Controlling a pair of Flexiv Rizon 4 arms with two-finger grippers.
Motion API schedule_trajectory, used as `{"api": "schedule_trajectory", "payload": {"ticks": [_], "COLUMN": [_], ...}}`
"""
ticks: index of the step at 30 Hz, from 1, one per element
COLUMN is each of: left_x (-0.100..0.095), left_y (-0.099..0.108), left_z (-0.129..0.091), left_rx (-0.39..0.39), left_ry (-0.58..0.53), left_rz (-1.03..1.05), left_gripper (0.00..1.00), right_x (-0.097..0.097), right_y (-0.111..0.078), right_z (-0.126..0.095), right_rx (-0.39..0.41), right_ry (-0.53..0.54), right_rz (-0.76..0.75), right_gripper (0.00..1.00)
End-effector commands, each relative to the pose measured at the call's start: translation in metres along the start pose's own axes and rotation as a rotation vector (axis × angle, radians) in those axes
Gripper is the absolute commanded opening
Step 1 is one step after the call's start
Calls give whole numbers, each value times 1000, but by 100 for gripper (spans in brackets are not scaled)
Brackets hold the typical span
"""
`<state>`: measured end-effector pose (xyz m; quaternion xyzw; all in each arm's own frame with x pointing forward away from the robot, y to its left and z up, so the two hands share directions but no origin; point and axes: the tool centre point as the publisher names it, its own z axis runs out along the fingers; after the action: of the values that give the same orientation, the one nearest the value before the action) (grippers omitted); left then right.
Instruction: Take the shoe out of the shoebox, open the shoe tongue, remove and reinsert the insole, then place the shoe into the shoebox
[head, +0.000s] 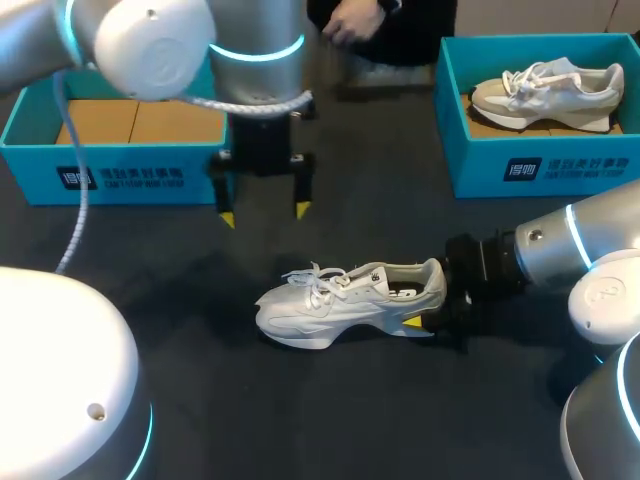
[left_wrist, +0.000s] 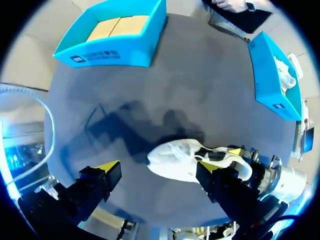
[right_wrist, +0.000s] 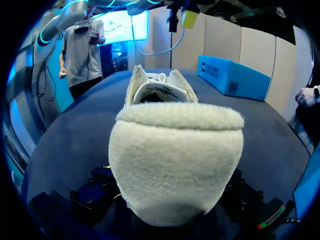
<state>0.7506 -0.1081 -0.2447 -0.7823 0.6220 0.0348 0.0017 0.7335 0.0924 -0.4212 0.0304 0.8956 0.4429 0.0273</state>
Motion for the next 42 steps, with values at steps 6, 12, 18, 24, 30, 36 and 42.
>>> {"api": "schedule_trajectory", "payload": {"ticks": [6,12,18,24,30,36,42], "left_x": [38,54,69,70,70,70,68], "left_y": [29,42,51,60,60,60,62], "left_z": [8,18,28,30,30,30,23], "left_rx": [-11,-11,-1,20,20,20,-6], "left_ry": [-42,-58,-73,-66,-66,-66,0], "left_rz": [-35,2,41,103,103,103,139], "left_gripper": [100,100,100,100,100,100,100], "right_x": [1,1,1,1,1,1,1], "right_y": [0,0,0,0,0,0,0], "right_z": [7,7,7,7,7,7,7], "right_rx": [5,5,5,5,5,5,5], "right_ry": [-3,-3,-3,-3,-3,-3,-3], "right_rz": [0,0,0,0,0,0,0], "right_gripper": [0,0,0,0,0,0,0]}}
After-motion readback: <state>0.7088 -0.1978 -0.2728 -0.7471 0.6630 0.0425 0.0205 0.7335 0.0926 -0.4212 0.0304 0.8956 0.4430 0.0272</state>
